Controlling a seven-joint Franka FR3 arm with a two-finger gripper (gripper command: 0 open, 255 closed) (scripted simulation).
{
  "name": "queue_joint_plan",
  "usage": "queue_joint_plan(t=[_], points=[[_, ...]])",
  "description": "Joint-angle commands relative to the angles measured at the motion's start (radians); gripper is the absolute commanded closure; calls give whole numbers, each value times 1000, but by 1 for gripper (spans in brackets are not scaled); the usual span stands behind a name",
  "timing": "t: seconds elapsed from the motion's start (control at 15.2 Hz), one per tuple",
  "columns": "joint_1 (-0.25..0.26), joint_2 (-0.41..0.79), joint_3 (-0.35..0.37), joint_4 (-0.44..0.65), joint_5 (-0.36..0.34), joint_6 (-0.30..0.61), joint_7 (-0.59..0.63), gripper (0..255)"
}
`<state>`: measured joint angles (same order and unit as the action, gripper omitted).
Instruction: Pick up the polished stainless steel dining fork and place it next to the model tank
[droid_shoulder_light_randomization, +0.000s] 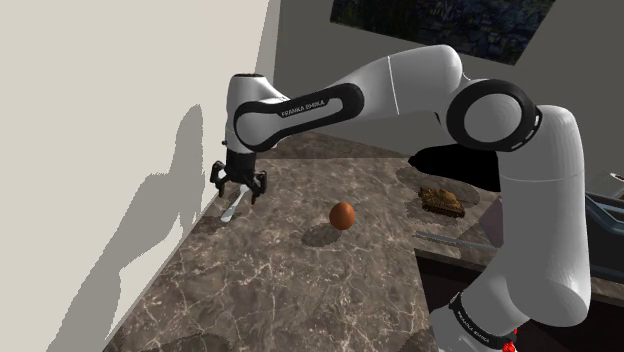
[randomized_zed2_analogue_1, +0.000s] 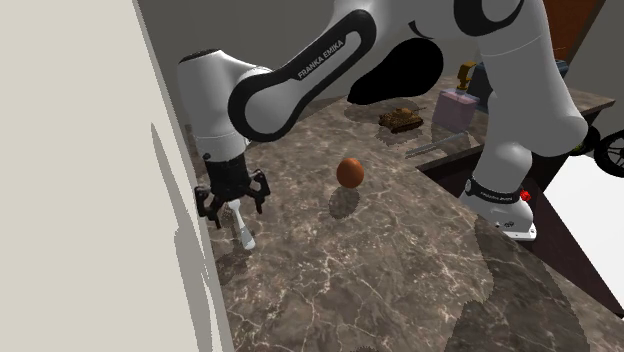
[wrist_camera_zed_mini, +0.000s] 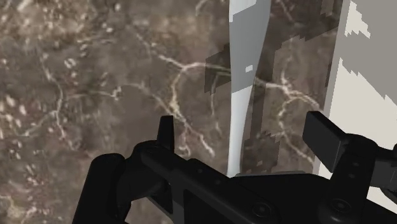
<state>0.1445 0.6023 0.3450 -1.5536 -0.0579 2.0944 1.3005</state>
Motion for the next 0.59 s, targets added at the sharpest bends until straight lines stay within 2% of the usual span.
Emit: queue_joint_plan(t=[0.0,0.33,0.4,0.53], points=[[1,3,0,2,-1,2,1,0],[1,3,0,2,-1,1,1,0],[1,3,0,2,-1,1,1,255],[1,3,0,2,-1,1,1,255]])
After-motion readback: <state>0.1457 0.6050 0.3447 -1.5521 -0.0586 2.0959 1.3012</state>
